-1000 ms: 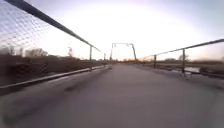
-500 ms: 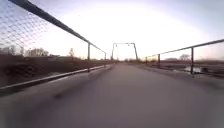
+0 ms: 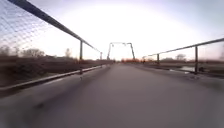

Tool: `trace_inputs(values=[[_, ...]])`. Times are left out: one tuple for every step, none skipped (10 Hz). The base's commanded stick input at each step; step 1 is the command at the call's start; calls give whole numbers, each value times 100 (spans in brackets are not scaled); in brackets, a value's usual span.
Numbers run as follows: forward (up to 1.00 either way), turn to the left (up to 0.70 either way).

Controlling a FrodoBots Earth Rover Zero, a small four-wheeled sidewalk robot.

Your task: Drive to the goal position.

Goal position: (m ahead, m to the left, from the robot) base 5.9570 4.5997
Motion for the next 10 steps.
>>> trace_inputs(values=[[100,1],[100,1],[100,1],[100,1],[100,1],[100,1],[100,1],[100,1],[100,1],[100,1]])
